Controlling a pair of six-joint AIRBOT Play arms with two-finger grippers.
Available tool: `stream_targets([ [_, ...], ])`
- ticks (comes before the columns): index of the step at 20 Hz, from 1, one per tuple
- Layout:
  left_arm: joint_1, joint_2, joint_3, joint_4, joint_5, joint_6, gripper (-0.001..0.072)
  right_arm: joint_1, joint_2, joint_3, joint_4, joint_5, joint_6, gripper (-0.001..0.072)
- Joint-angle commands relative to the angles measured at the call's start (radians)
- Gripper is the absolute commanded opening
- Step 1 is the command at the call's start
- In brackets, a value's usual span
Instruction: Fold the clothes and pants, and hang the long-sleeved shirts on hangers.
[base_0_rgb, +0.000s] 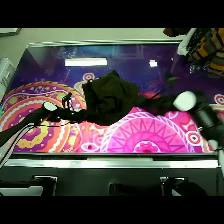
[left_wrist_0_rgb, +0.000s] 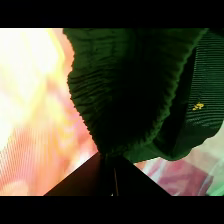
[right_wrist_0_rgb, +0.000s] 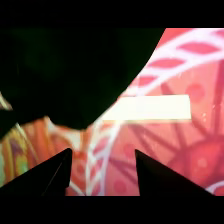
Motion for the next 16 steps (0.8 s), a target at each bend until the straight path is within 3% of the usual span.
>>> stream_targets([
  [1,0.013,-0.003,0.004,-0.016,0.001,-0.002,0.0020,-0.298,-0.008,0.091,-0.016,-0.028,0.087,0.0489],
  [3,0.028,-0.003,0.004,-0.016,-0.027,-0.002,0.0020,-0.475,-0.080,0.091,0.074,-0.030,-0.038,0.0512],
  [4,0.037,-0.003,0.004,-0.015,-0.043,-0.002,0.0020,-0.537,-0.142,0.091,0.203,-0.030,-0.144,0.0593],
  [6,0.055,-0.003,0.004,-0.015,-0.082,-0.001,0.0020,-0.577,-0.277,0.092,0.484,-0.031,-0.366,0.0603],
  [8,0.070,-0.003,0.004,-0.015,-0.098,-0.002,0.0020,-0.550,-0.404,0.092,0.637,-0.037,-0.529,0.0603],
  [16,0.084,-0.003,0.004,-0.015,-0.106,-0.002,0.0020,-0.299,-0.686,0.092,0.657,-0.181,-0.585,0.0600],
])
